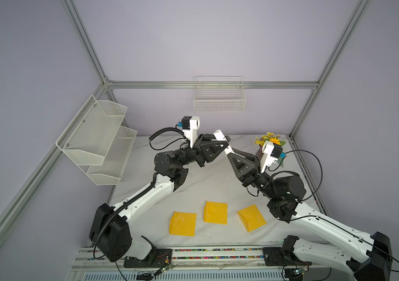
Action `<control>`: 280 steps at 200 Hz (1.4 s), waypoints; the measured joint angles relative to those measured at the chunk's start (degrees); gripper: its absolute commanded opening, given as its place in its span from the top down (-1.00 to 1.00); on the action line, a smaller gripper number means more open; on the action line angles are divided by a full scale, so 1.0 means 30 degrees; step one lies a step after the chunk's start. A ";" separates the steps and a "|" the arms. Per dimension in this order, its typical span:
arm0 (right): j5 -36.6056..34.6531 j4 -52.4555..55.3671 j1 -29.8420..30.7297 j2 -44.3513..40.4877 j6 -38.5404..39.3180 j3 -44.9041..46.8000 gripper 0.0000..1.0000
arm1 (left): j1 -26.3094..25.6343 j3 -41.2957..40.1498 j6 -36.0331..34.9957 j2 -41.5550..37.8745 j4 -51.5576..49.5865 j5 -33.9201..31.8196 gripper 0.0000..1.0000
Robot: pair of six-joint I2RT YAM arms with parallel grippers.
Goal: Seal the envelope with a glue stick
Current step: Unscrew the glue stick.
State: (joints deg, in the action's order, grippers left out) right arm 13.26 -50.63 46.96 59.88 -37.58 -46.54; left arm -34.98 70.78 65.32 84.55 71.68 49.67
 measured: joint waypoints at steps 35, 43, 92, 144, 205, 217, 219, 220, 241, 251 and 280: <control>0.2754 -0.2295 -0.0124 0.0517 -0.3402 0.0036 1.00 | 0.0058 0.2477 0.1552 0.1231 0.2514 0.3519 1.00; 0.3388 -0.2747 -0.0124 0.0656 -0.3942 -0.0029 1.00 | 0.0029 0.2922 0.1792 0.1326 0.2856 0.4218 1.00; 0.5311 -0.4575 -0.0124 0.1362 -0.5676 -0.0233 1.00 | -0.0080 0.3934 0.2324 0.1450 0.3825 0.5960 0.97; 0.2943 0.0146 -0.0102 -0.1056 -0.1858 -0.0073 0.24 | -0.0168 0.2120 -0.2368 -0.0503 -0.2113 0.4269 0.97; -0.0780 0.5166 0.0029 -0.2820 0.7723 -0.1355 0.09 | -0.0328 -0.1246 -0.4291 -0.3373 -0.7766 -0.2186 0.99; -0.1115 0.5173 0.0029 -0.2739 0.9741 -0.1501 0.04 | -0.0328 -0.1756 -0.3555 -0.3402 -0.7672 -0.3322 0.99; -0.1129 0.5151 0.0029 -0.2718 1.0018 -0.1515 0.03 | -0.0328 -0.1851 -0.3402 -0.3410 -0.7664 -0.3512 0.99; -0.1137 0.5151 0.0029 -0.2710 1.0127 -0.1523 0.02 | -0.0328 -0.1880 -0.3359 -0.3410 -0.7664 -0.3585 0.99; -0.1166 0.4772 0.0029 -0.2229 1.3245 -0.1530 0.01 | -0.0328 -0.2776 -0.2113 -0.3585 -0.7810 -0.5523 0.99; -0.1166 0.4707 0.0029 -0.1909 1.4491 -0.1552 0.01 | -0.0328 -0.3191 -0.1756 -0.3810 -0.7956 -0.6346 0.99; -0.1377 0.4787 0.0029 -0.0874 1.7252 -0.1683 0.02 | -0.0328 -0.3657 -0.1086 -0.4590 -0.8655 -0.7934 1.00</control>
State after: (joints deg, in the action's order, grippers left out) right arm 9.13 -36.27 47.05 57.25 14.17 -51.59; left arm -35.97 59.81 62.06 70.78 45.71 25.87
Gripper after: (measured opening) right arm 0.493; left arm 0.257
